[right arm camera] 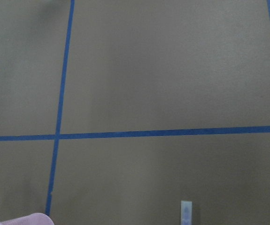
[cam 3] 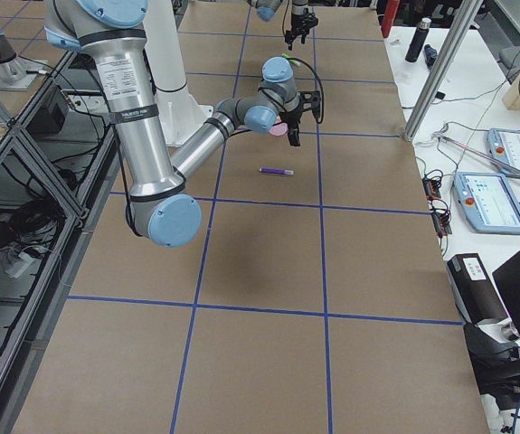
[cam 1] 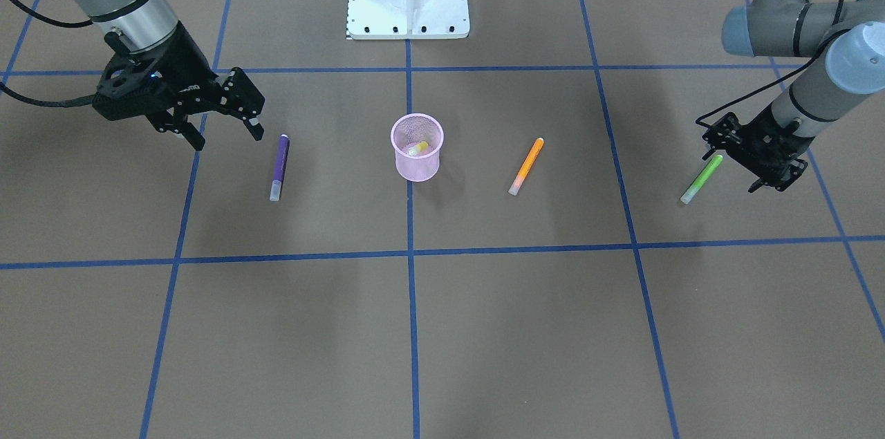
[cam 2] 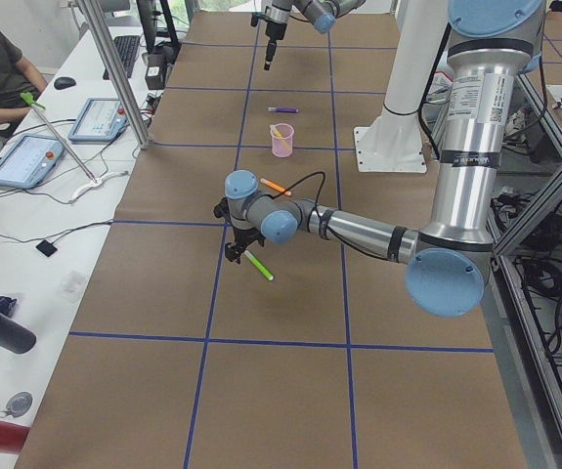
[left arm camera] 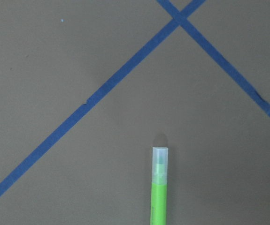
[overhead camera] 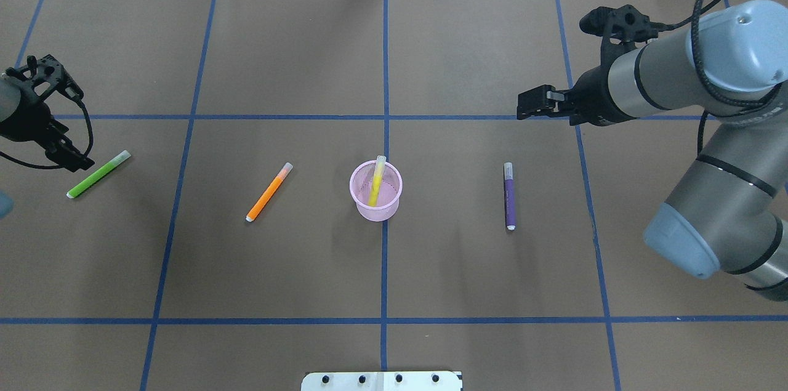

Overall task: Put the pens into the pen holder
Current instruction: 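Withdraw the right arm while the left gripper reaches the green marker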

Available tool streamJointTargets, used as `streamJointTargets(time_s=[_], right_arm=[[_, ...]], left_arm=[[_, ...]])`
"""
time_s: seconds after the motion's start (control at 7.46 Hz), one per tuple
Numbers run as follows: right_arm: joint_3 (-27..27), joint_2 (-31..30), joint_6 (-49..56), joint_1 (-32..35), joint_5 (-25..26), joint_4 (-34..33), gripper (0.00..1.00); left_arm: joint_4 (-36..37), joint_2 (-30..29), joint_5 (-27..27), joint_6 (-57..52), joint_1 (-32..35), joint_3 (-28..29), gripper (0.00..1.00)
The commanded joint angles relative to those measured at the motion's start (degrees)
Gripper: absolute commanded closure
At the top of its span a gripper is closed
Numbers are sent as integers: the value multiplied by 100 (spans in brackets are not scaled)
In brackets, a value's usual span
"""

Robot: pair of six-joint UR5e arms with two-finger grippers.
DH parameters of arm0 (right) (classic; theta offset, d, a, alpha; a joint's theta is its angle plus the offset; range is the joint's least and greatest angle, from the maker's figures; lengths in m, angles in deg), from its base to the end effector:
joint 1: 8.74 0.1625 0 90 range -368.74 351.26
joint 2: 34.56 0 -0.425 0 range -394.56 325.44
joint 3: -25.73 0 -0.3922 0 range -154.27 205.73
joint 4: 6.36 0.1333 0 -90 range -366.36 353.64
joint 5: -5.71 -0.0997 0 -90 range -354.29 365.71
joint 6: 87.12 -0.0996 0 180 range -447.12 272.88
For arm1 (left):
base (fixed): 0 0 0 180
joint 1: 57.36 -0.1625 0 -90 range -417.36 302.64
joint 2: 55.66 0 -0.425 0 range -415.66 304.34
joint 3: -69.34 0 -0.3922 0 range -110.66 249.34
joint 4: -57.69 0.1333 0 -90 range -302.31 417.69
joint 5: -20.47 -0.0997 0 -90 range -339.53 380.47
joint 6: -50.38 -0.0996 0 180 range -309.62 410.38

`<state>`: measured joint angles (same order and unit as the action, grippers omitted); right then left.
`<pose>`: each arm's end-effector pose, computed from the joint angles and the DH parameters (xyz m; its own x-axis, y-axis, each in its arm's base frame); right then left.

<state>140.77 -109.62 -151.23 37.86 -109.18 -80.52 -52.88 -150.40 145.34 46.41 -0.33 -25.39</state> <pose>-0.3052 -0.4558 0.2894 0.5306 -0.0154 0.8475 -0.2092 0.9665 0.1485 0.2348 -0.5023 0.5423 0.4987 0.7352 -0.4591 -0.5068 0.6770 0.5337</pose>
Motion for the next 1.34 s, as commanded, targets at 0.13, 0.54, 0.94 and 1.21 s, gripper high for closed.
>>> streamJointTargets(time_s=[0.13,0.54,0.94,1.21], right_arm=[[-8,-317,425,288,-306,15,1],[-17,-325,416,306,-297,7,1],[-17,-317,416,323,-288,7,1],[-17,-299,416,350,-297,-11,1]], left_arm=[[27,-114,-464,-25,-447,165,1],[35,-333,-420,-16,-457,455,17],[36,-396,-420,-34,-465,526,38],[44,-396,-420,-25,-474,535,38]])
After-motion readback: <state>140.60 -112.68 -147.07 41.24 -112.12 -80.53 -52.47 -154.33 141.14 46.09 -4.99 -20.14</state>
